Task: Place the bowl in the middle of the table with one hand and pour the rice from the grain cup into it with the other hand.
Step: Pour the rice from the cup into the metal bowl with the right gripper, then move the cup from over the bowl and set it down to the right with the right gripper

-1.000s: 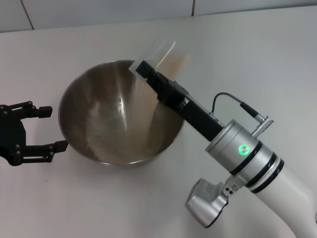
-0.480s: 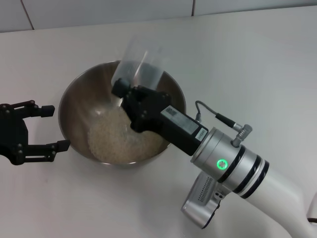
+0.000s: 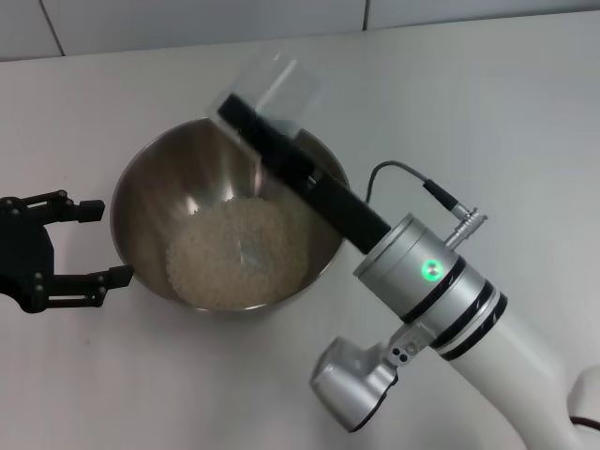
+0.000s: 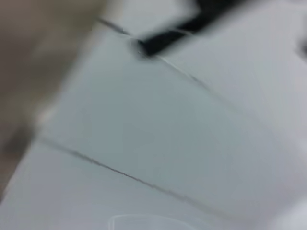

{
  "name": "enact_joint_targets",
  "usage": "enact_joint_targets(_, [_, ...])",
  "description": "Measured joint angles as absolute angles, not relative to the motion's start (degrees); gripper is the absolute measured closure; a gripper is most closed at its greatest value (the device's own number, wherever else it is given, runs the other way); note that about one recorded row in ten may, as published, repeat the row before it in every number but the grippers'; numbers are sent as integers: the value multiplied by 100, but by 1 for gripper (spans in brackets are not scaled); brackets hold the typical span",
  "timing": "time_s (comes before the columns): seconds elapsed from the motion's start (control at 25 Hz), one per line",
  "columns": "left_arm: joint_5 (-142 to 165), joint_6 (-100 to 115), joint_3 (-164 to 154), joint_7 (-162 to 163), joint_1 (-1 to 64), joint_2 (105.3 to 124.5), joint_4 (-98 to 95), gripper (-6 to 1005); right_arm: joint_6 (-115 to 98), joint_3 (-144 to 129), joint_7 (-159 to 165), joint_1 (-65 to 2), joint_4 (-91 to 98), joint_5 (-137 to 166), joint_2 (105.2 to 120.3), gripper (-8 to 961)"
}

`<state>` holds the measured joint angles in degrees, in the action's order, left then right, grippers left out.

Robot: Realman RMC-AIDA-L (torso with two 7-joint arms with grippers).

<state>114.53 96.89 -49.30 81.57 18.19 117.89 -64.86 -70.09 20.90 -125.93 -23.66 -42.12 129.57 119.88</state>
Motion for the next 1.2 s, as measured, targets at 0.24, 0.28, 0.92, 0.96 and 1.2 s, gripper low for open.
enact_joint_targets(0.24, [11423,9689,-4931,8167,1818,11787,-6488,137,-7328,2049,-9886,-2124,-4742,12100,11988,938])
enact_joint_targets(0.28, [11415,9688,-4930,8168,1804,11786,-6511,137,-7504,2013,-9217,-2066,-4891,11717,11988,938])
enact_joint_targets(0.92, [11412,9684,-4921,8183,1826,11786,-6547,137,-7277,3097,-2092,-1916,-3200,10646,11979,938])
enact_joint_targets(0.96, [11413,9685,-4921,8183,1826,11786,-6548,137,-7277,3097,-2092,-1916,-3200,10646,11979,938])
enact_joint_targets(1.2, [11436,9691,-4922,8183,1832,11786,-6545,137,-6225,3033,-974,-2455,-2191,10631,11980,938])
